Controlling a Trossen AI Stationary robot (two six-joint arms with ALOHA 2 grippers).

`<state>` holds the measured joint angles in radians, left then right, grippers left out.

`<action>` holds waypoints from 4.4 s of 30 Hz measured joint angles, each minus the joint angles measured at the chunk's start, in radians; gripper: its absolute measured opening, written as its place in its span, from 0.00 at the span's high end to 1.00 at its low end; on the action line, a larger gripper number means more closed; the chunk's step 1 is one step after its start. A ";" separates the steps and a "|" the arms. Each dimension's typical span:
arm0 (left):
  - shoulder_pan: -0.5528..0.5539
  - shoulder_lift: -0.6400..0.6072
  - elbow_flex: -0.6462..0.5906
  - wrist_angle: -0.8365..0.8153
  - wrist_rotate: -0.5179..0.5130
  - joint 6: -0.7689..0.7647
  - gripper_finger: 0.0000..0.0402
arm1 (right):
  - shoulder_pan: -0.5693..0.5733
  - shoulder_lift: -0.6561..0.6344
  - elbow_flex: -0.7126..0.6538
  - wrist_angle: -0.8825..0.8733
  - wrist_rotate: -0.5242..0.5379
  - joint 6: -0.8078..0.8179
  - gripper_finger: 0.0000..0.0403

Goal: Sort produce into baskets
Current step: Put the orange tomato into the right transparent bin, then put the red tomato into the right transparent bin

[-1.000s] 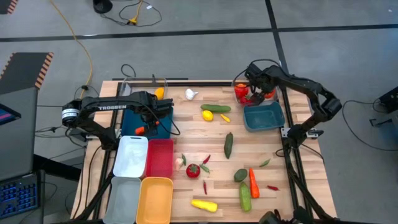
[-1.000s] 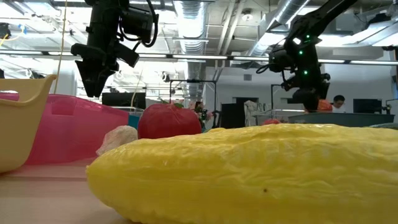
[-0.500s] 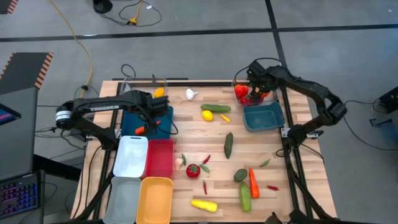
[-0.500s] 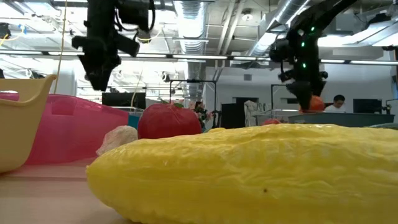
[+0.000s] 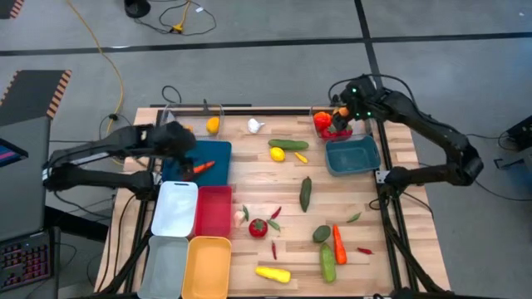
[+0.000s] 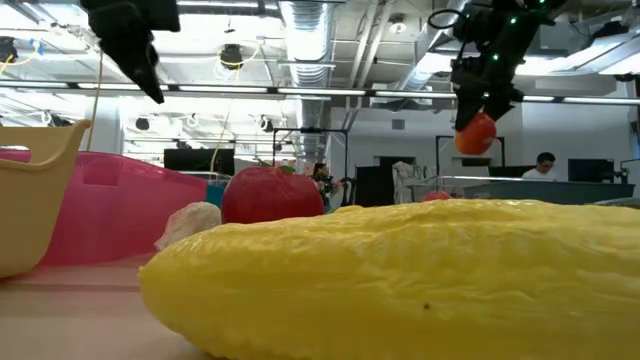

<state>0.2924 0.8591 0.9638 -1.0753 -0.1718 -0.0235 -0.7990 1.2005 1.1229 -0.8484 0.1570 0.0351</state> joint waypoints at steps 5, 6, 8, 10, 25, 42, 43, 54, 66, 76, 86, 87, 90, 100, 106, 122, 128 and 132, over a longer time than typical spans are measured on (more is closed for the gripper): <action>0.000 -0.162 -0.091 0.073 0.000 0.001 0.39 | 0.000 0.009 0.000 0.007 0.000 0.025 0.01; 0.000 -0.190 -0.108 0.081 0.000 0.004 0.39 | 0.000 0.014 0.000 0.008 0.000 0.025 0.01; 0.000 -0.251 -0.144 0.103 0.000 0.012 0.39 | 0.000 0.026 0.000 0.009 0.000 0.025 0.01; 0.000 -0.313 -0.180 0.126 0.000 0.017 0.39 | 0.000 0.037 0.000 0.008 0.000 0.021 0.01; 0.000 -0.653 -0.232 0.219 0.027 0.040 0.39 | -0.001 0.064 0.000 -0.010 -0.001 -0.009 0.01; 0.000 -0.831 -0.220 0.191 -0.035 0.016 0.39 | 0.000 0.064 0.000 -0.011 -0.001 -0.043 0.01; 0.000 -0.843 -0.220 0.190 -0.035 0.017 0.39 | 0.000 0.064 0.000 -0.011 -0.001 -0.043 0.01; 0.000 -0.841 -0.220 0.191 -0.031 0.019 0.39 | 0.000 0.064 0.000 -0.011 0.000 -0.013 0.01; 0.000 -0.841 -0.220 0.190 -0.030 0.019 0.39 | 0.000 0.064 0.000 -0.011 0.000 -0.018 0.01; 0.000 -0.841 -0.220 0.190 -0.030 0.019 0.39 | -0.012 0.064 0.000 -0.040 -0.083 -0.111 0.01; 0.000 -0.841 -0.220 0.190 -0.030 0.019 0.39 | -0.028 0.064 0.000 -0.064 -0.133 -0.112 0.01; 0.000 -0.841 -0.220 0.190 -0.030 0.019 0.39 | -0.028 0.064 0.000 -0.062 -0.135 -0.112 0.01; 0.000 -0.841 -0.220 0.190 -0.030 0.019 0.39 | -0.029 0.064 0.000 -0.054 -0.135 -0.112 0.01; 0.000 -0.841 -0.220 0.190 -0.030 0.019 0.39 | -0.091 0.117 0.000 0.008 0.005 0.010 0.01; 0.000 -0.841 -0.220 0.191 -0.030 0.019 0.39 | -0.093 0.258 0.000 0.046 0.016 0.094 0.01; 0.000 -0.841 -0.220 0.190 -0.030 0.019 0.39 | -0.092 0.326 0.000 0.049 -0.014 0.038 0.01; 0.000 -0.841 -0.220 0.190 -0.030 0.019 0.39 | -0.092 0.248 0.000 0.089 -0.016 0.034 0.01; 0.000 -0.841 -0.220 0.190 -0.030 0.019 0.39 | -0.091 0.173 0.000 0.100 -0.025 0.034 0.01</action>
<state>0.2920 0.0185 0.7441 -0.8848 -0.2016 -0.0044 -0.8898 1.3731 1.1229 -0.7488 0.1323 0.0694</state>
